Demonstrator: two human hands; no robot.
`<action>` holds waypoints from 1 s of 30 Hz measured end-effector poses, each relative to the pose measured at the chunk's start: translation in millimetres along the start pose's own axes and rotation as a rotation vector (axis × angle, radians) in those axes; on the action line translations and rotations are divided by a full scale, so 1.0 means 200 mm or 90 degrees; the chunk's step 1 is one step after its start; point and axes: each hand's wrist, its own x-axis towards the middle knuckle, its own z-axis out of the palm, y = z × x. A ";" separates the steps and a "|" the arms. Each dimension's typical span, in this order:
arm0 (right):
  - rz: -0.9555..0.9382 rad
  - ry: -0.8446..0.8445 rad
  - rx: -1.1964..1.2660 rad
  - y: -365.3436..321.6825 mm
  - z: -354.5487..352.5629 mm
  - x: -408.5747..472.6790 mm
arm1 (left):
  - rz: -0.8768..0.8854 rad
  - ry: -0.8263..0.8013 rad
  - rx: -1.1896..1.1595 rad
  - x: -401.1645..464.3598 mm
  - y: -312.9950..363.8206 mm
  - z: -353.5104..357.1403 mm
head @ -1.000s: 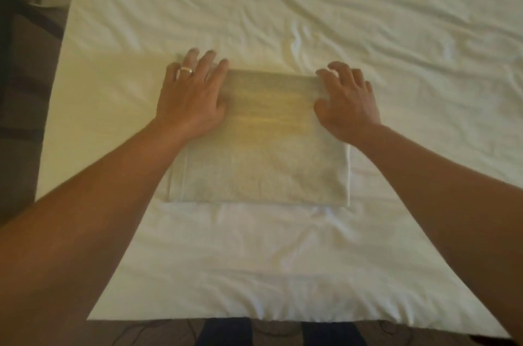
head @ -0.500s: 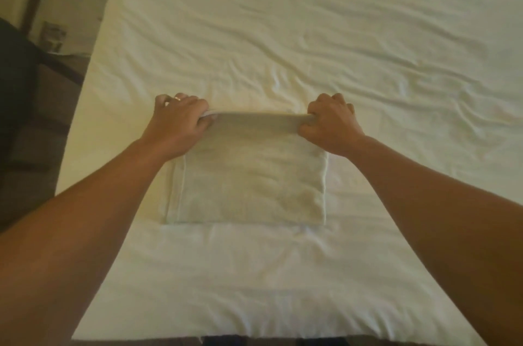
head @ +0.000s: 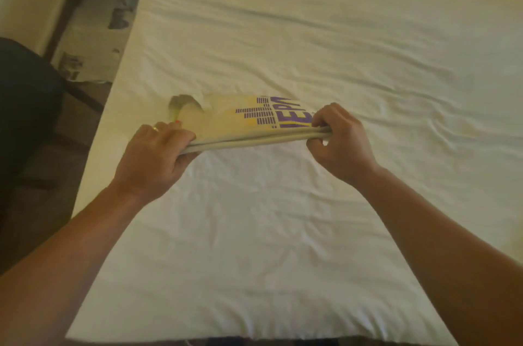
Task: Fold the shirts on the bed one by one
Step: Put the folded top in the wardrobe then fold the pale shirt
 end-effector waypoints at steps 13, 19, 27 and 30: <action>-0.030 -0.299 -0.076 0.23 0.31 -1.03 | 0.036 -0.262 -0.069 -0.91 0.40 0.30; -0.013 -0.210 -0.215 0.19 0.42 -0.69 | -0.060 -0.200 -0.014 -0.55 0.42 0.41; 0.079 -0.517 -0.408 0.37 0.43 -0.61 | -0.394 -0.393 0.073 -0.33 0.41 0.55; 0.196 -0.407 -0.331 0.37 0.38 -0.63 | -0.562 -0.309 0.041 -0.35 0.40 0.51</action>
